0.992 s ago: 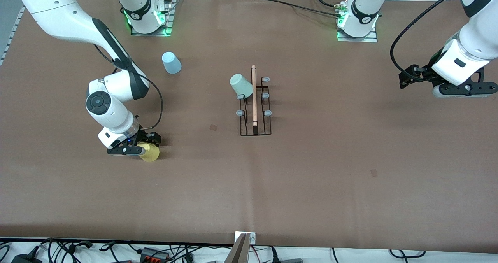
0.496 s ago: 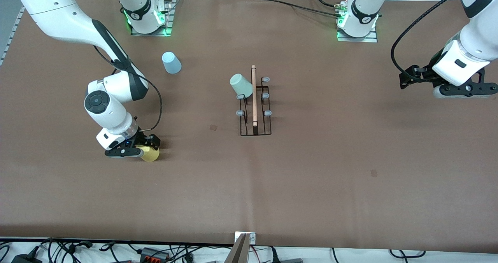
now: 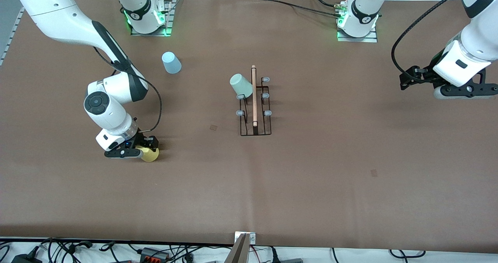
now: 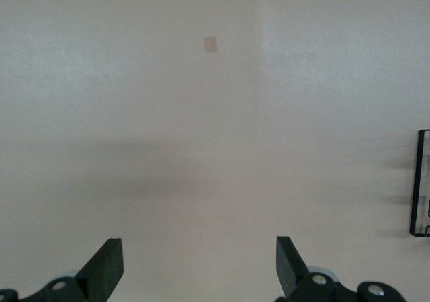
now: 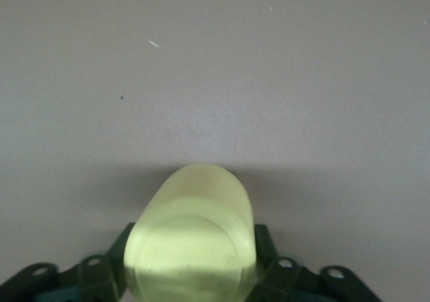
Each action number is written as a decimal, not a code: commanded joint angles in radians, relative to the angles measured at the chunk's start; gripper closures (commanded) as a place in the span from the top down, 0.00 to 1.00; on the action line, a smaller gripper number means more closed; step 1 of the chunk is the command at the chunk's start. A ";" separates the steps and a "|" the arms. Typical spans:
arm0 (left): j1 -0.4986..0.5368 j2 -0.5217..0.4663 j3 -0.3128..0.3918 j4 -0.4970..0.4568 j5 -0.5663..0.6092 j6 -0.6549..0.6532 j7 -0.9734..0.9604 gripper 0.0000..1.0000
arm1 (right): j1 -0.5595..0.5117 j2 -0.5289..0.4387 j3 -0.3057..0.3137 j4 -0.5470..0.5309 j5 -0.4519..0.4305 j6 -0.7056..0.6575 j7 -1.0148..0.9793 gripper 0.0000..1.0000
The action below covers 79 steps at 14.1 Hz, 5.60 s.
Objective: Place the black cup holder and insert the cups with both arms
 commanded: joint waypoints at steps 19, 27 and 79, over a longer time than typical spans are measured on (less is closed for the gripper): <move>-0.008 0.022 -0.004 0.061 -0.020 -0.043 -0.001 1.00 | 0.462 -0.084 0.118 0.366 0.145 -0.463 0.770 0.14; -0.015 0.022 -0.004 0.062 -0.022 -0.043 -0.001 1.00 | 0.528 0.014 0.113 0.392 0.094 -0.395 0.821 0.16; -0.022 0.022 -0.005 0.064 -0.016 -0.043 0.001 1.00 | 0.024 -0.517 -0.255 0.377 0.372 -1.084 -0.359 1.00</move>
